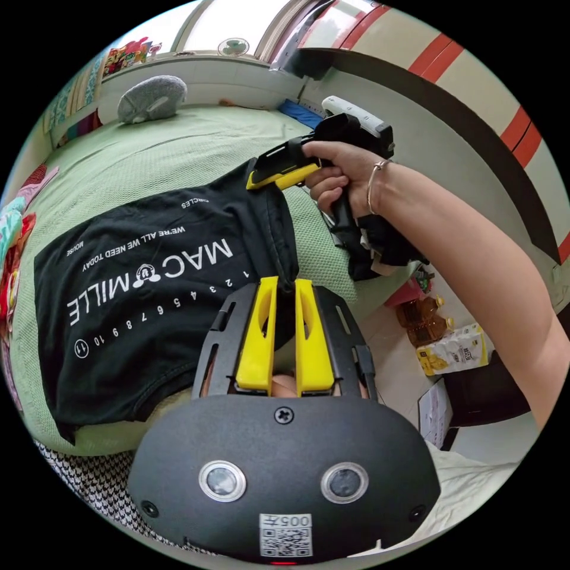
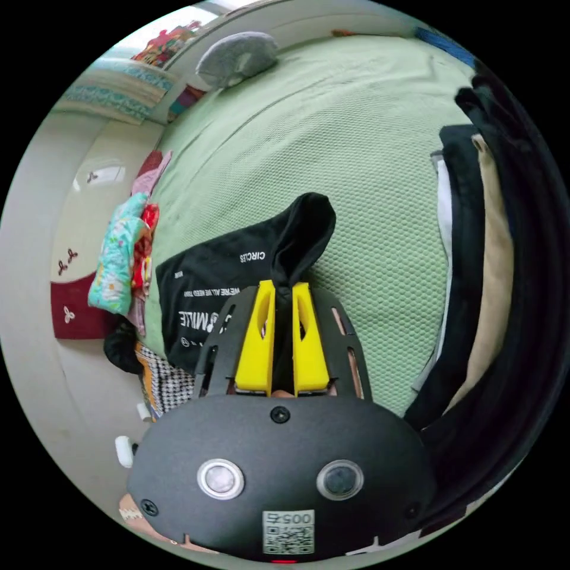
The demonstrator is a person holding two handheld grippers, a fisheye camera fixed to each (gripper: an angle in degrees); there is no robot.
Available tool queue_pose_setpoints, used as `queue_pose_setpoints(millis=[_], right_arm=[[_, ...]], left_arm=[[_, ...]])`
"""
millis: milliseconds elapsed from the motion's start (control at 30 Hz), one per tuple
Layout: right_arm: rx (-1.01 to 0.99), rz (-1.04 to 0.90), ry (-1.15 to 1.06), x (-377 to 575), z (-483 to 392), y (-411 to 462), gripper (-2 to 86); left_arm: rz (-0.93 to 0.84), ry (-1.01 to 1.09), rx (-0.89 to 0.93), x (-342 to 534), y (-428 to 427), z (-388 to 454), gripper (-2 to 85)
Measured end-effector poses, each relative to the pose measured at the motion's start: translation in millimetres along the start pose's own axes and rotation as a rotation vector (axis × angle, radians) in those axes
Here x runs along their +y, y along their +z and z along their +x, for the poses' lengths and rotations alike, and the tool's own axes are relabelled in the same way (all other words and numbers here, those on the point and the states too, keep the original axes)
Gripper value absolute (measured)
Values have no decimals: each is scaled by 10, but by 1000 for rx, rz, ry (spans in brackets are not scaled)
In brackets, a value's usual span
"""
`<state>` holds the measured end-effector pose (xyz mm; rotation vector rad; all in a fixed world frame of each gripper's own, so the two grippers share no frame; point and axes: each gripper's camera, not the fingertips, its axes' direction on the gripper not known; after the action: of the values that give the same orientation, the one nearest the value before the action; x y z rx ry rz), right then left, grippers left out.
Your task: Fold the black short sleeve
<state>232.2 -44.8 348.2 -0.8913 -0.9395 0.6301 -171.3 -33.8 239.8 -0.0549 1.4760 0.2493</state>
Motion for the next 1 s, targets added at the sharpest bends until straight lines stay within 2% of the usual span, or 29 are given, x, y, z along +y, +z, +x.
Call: queue_pose_setpoints(millis=[133,267,433,533,767,1000], right_arm=[[188,1,-71,-82,-192,-222,0],[154,36,-30,-97,-219,-545,-3],[333,92,-38,-29,-360,-1010,8],[375,106,-27,-8,-460,-1109,21],[363,93,-124,-93,-1249,-781,33],[358,37,-366,-191,-2796,69,38]], left_arm=[[24,36,55,-10,-127,94,58],[46,61,132,-73,-229,267,57],[95,111,204,-155,-431,538,57],[103,108,220,-140,-543,523,57],[115,56,101,152,-981,11,56],[133,-83,-36,566,-1588,-816,56]])
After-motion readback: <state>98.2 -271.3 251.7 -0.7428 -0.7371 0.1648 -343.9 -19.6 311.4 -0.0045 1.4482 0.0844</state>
